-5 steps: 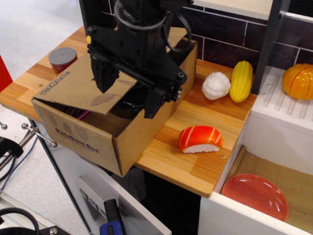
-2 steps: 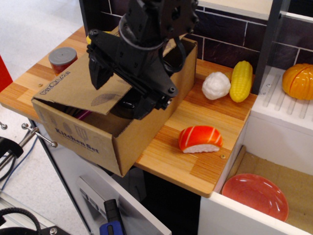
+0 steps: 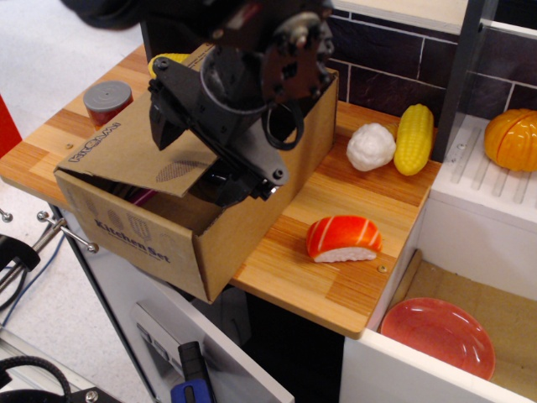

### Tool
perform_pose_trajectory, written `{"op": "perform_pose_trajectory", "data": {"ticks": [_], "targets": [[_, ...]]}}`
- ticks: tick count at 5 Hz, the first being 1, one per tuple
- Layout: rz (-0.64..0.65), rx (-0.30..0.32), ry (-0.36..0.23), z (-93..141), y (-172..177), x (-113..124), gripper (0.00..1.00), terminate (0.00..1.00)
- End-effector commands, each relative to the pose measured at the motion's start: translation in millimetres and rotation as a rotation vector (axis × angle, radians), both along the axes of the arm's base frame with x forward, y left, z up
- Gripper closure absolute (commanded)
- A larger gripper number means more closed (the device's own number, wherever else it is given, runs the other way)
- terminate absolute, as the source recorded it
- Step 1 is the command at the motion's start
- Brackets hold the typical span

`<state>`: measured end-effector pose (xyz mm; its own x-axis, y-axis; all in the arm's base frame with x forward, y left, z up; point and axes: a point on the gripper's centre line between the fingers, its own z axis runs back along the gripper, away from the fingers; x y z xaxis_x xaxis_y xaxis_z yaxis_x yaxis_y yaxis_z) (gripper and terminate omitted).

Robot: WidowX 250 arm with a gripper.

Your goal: Open brown1fbox flap

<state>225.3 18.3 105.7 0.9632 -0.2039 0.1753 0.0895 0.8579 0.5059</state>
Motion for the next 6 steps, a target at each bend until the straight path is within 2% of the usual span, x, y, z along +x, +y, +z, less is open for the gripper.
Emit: {"op": "perform_pose_trajectory", "data": {"ticks": [1,2,4,5,6], "targets": [[-0.045,0.100,-0.029,8,4,7,0.00,0.00],[-0.084,0.170,-0.023,20,15,12,0.00,0.00],[-0.142,0.240,0.020,50,36,22,0.00,0.00],[-0.189,0.319,0.046,71,44,25,0.00,0.00],[-0.232,0.359,0.101,87,67,24,0.00,0.00]]}}
